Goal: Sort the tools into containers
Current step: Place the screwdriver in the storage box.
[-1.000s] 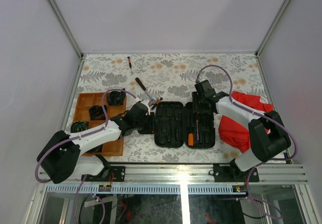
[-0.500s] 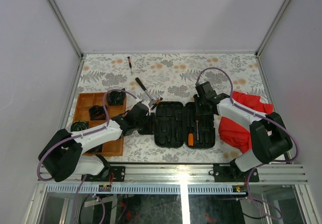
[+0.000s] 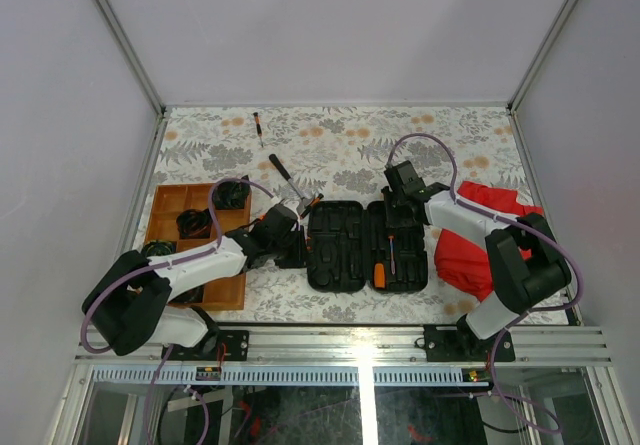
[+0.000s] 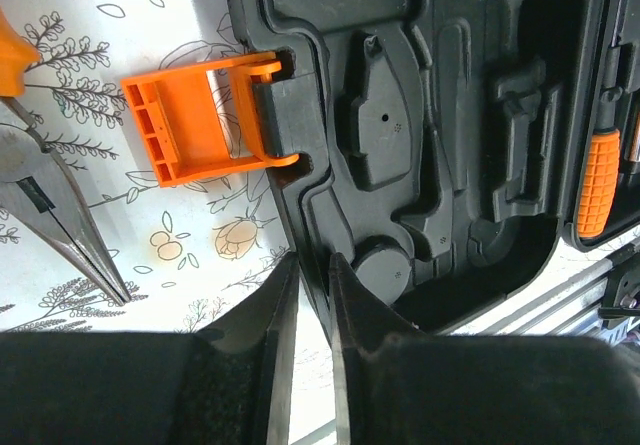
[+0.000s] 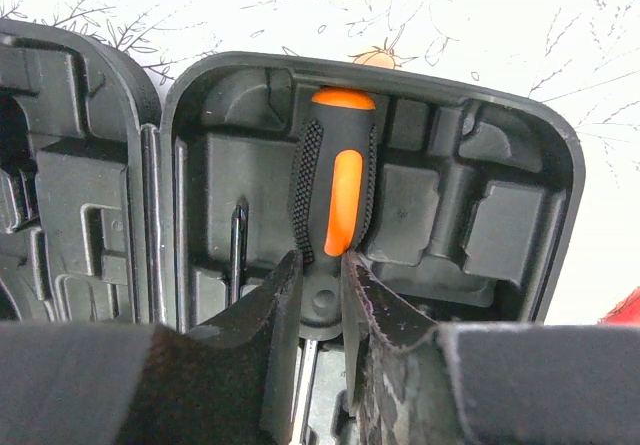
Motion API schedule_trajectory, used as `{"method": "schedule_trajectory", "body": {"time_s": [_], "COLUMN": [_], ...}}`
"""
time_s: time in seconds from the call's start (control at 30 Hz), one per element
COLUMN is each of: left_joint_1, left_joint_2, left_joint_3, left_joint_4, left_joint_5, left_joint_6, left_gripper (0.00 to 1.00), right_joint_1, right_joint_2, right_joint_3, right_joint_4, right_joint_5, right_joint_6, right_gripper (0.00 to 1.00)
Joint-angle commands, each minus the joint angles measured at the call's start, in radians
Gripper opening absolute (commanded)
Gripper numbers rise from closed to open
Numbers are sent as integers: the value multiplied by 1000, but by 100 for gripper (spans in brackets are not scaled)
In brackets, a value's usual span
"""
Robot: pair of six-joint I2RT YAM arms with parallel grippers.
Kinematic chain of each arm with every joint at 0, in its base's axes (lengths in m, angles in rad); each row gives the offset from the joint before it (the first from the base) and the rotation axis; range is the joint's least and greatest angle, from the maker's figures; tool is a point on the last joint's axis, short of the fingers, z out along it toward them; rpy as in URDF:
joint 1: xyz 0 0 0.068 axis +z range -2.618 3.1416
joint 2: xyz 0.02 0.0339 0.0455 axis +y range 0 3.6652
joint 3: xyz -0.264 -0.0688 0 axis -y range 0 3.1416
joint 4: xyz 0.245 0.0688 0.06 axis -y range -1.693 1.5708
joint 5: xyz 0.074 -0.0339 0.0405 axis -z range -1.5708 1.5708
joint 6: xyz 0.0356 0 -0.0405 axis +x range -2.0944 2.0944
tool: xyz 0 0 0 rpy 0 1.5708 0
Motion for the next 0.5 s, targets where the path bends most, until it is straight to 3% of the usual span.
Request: {"method": "schedule_trajectory", "body": {"time_s": [0.0, 0.47], "left_joint_1": [4, 4], "left_joint_2": [21, -17], "left_joint_3": [-6, 47], "left_joint_4": [15, -113], "left_joint_5": [-10, -135], "left_joint_6": [25, -1], "left_gripper": [11, 11], "right_joint_1": [-6, -6], "right_joint_2": [35, 3], "right_joint_3": [23, -3], "right_joint_4": [33, -17], "right_joint_5": [66, 89], "right_joint_6": [6, -5], "right_gripper": [25, 28]}}
